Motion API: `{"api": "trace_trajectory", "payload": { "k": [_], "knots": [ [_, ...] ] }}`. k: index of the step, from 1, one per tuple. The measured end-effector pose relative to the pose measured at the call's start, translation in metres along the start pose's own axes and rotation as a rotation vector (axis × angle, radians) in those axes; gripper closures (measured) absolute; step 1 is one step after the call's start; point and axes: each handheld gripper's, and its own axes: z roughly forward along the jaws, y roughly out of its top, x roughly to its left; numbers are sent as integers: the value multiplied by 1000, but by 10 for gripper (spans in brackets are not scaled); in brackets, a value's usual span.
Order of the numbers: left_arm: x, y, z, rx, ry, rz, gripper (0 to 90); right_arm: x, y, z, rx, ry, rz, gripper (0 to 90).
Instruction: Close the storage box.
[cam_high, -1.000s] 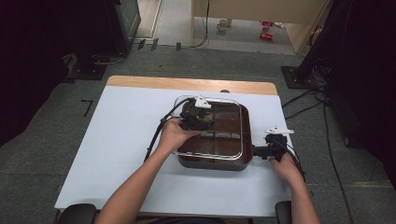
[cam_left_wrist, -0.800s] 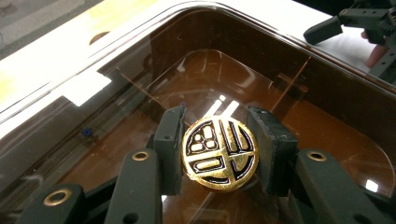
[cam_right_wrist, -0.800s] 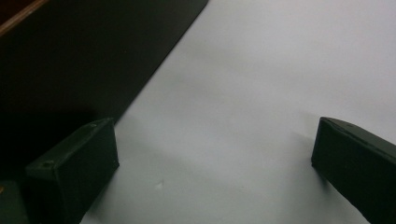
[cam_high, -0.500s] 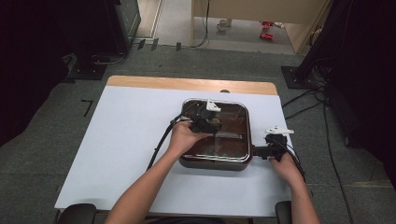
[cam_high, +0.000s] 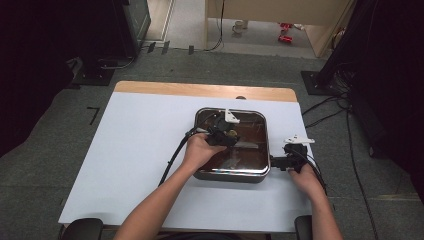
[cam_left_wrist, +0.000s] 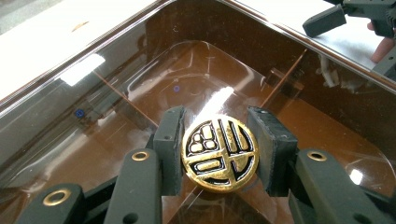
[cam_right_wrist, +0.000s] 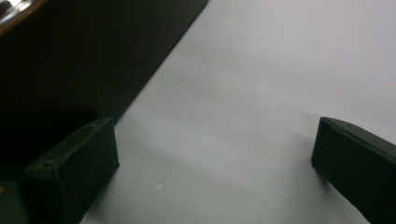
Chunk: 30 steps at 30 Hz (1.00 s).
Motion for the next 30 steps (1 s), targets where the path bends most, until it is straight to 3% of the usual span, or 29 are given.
{"api": "trace_trajectory", "payload": {
  "k": [10,13,14,16,21,23,27,30],
  "knots": [
    [3,-2,0,-12,-24,3,586,0,0,0,1,0,-1,1],
    [7,-1,-4,-45,-52,-17,548,0,0,0,1,0,0,1],
    [11,1,-9,-76,-75,-38,490,0,0,0,0,0,0,1],
    [13,2,-12,-92,-83,-49,471,0,0,0,0,0,0,1],
    [21,4,-28,-121,-86,-53,370,0,0,0,0,0,-1,1],
    [25,3,-38,-102,-90,-33,311,0,0,0,-1,0,-1,1],
    [29,0,-50,-87,-82,-35,280,0,0,0,0,0,0,1],
    [33,-6,-64,-74,-50,-20,263,0,0,0,0,0,-1,1]
  ]
}}
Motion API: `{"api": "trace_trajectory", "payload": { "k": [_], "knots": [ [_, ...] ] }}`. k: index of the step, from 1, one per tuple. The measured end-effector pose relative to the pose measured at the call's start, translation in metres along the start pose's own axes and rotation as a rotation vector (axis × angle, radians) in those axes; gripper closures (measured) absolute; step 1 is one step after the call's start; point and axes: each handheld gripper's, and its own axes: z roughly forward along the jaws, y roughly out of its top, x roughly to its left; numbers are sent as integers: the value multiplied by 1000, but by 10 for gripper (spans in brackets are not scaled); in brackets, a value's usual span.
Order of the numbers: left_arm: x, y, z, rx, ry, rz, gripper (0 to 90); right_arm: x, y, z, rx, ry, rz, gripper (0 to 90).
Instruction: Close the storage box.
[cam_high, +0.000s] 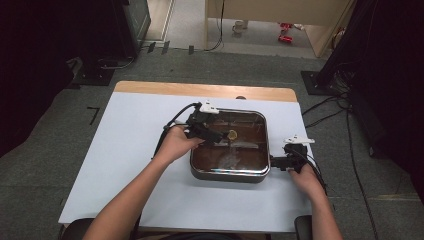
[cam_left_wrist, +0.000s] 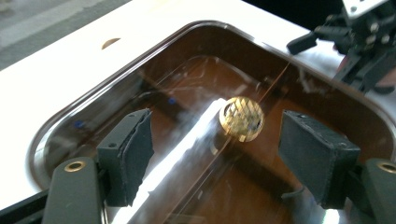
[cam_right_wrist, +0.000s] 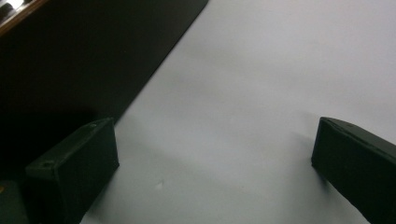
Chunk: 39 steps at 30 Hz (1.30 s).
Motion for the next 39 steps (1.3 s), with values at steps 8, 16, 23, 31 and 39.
{"api": "trace_trajectory", "payload": {
  "k": [8,16,23,31,39],
  "knots": [
    [7,-23,-35,-22,11,-1,238,0,0,0,-1,0,-3,1],
    [9,-53,-57,-32,49,-1,233,0,0,0,1,0,-1,1],
    [9,-76,-64,-27,75,1,232,0,0,0,0,0,0,1],
    [10,-102,-70,-33,117,-20,227,0,0,0,0,0,-1,1],
    [12,-133,-71,-23,147,-11,228,0,0,0,1,0,0,1]
  ]
}}
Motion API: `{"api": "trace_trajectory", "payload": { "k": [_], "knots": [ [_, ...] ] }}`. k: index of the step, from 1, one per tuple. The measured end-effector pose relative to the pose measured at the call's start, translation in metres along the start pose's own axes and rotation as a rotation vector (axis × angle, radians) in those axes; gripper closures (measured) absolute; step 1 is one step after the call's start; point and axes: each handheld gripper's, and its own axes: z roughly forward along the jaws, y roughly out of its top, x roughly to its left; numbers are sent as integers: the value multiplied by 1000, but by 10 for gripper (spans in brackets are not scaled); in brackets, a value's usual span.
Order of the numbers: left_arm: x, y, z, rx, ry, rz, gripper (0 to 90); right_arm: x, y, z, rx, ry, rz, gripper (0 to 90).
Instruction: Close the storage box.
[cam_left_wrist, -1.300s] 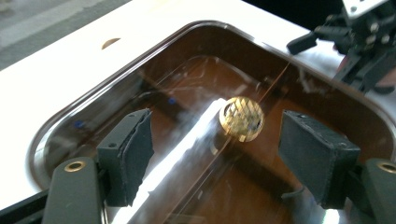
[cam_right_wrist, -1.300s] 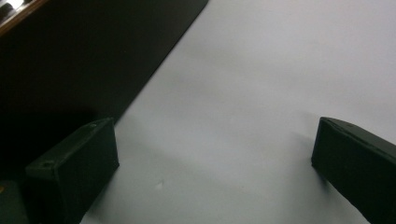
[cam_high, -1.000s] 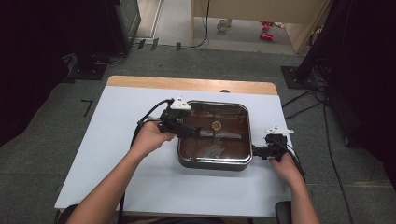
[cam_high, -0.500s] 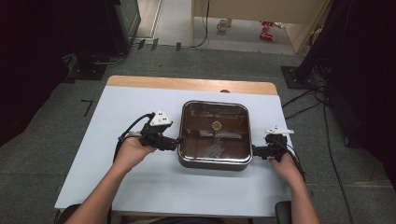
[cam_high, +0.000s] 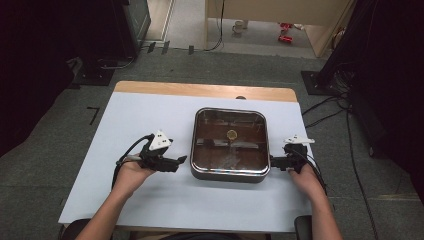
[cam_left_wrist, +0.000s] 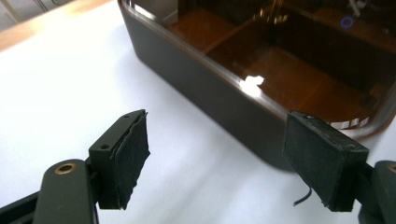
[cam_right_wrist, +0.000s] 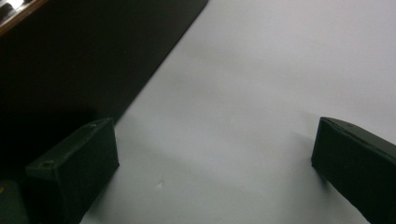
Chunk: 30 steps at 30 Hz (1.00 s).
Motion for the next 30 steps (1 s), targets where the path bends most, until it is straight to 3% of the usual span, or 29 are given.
{"api": "trace_trajectory", "payload": {
  "k": [7,13,20,21,27,30],
  "knots": [
    [-1,-22,2,27,11,-18,229,0,0,0,0,0,-1,1],
    [-2,-33,5,43,9,1,228,0,0,0,0,0,-1,1],
    [-6,-45,16,124,5,17,227,0,0,0,0,0,-1,1],
    [-5,-48,19,145,-15,15,227,0,0,0,0,0,-1,1],
    [-1,-50,21,128,-36,-5,212,0,0,0,0,0,-1,1],
    [-6,-54,24,94,-30,1,128,0,0,0,0,0,-1,1]
  ]
}}
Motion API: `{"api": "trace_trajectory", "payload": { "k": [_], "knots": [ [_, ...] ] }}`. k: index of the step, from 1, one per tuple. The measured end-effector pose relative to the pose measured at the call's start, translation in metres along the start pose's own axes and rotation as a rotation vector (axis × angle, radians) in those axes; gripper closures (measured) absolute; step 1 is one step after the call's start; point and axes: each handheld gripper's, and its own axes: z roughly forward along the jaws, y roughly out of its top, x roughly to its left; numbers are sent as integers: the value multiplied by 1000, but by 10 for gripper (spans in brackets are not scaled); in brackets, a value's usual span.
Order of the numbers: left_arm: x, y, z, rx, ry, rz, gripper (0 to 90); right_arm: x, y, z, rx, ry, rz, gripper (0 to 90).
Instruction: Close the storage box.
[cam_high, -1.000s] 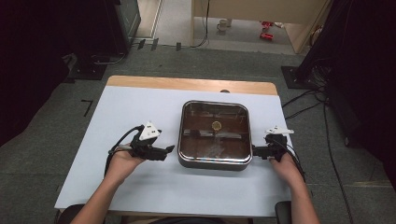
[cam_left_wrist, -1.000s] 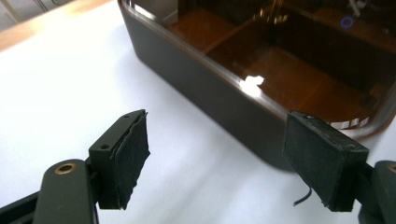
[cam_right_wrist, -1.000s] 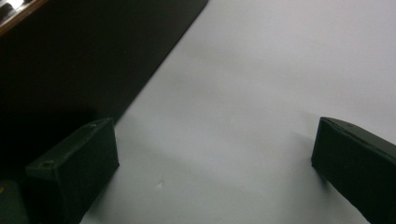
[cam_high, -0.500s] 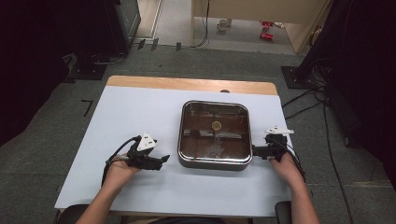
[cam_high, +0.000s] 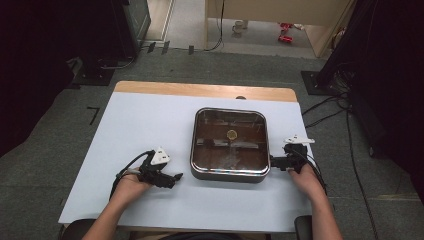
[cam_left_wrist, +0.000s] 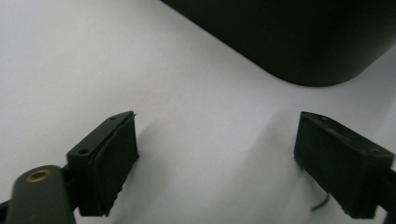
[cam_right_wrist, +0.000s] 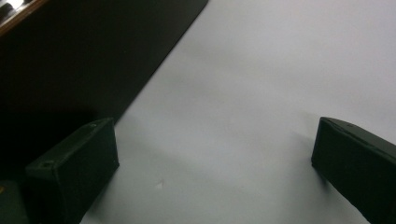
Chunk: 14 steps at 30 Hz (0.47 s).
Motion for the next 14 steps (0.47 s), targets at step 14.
{"api": "trace_trajectory", "payload": {
  "k": [14],
  "knots": [
    [0,0,0,-3,3,0,125,0,0,0,1,0,0,1]
  ]
}}
